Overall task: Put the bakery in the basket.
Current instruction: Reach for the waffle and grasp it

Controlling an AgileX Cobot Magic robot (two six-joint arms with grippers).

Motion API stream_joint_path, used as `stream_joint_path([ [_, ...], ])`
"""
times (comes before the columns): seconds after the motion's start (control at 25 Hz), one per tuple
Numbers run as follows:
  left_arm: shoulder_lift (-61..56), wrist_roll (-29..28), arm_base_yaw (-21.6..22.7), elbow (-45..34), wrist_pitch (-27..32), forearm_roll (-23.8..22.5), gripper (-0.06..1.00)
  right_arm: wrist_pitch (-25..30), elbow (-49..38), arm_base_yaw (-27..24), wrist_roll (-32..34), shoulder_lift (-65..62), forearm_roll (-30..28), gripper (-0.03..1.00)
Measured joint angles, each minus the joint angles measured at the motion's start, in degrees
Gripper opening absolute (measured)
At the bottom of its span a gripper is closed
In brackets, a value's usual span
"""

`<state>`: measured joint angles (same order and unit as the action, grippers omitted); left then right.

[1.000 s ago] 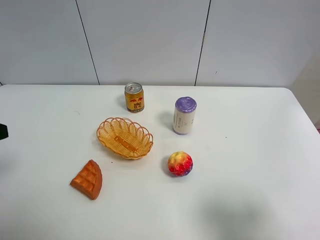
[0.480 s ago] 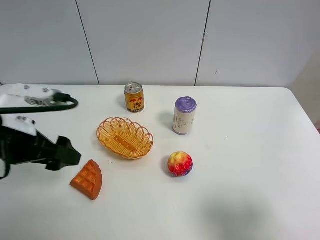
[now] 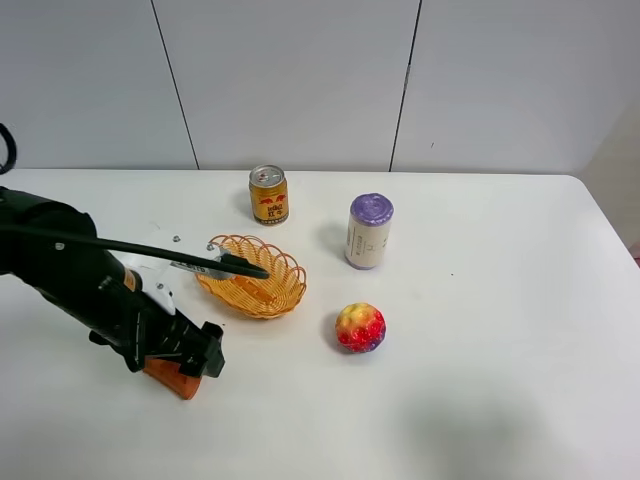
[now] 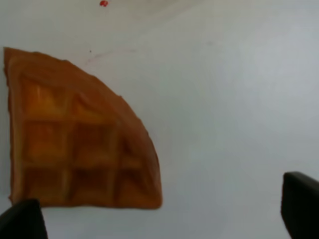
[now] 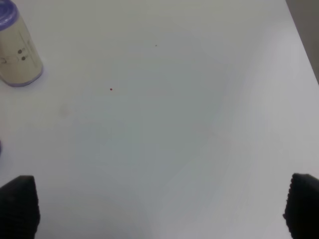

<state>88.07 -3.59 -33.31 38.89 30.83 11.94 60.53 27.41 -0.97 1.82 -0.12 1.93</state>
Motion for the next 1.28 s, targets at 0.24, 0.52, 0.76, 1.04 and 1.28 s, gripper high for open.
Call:
stream_joint_path([
  [0.24, 6.6, 0.0, 0.0, 0.0, -4.9, -0.7, 0.94, 0.0, 0.0, 0.0, 0.0, 0.0, 0.0, 0.99],
  [0.52, 7.4, 0.0, 0.0, 0.0, -6.0, -2.5, 0.94, 0.0, 0.0, 0.0, 0.0, 0.0, 0.0, 0.99],
  [0.76, 6.9, 0.0, 0.0, 2.1, -2.8, -2.6, 0.94, 0.0, 0.0, 0.0, 0.0, 0.0, 0.0, 0.99],
  [1.04, 4.8, -0.1, 0.0, 4.7, -2.3, -5.7, 0.94, 0.0, 0.0, 0.0, 0.0, 0.0, 0.0, 0.99],
  [1.28, 6.9, -0.1, 1.0, 4.7, -2.4, -8.6, 0.94, 0.0, 0.0, 0.0, 0.0, 0.0, 0.0, 0.99],
])
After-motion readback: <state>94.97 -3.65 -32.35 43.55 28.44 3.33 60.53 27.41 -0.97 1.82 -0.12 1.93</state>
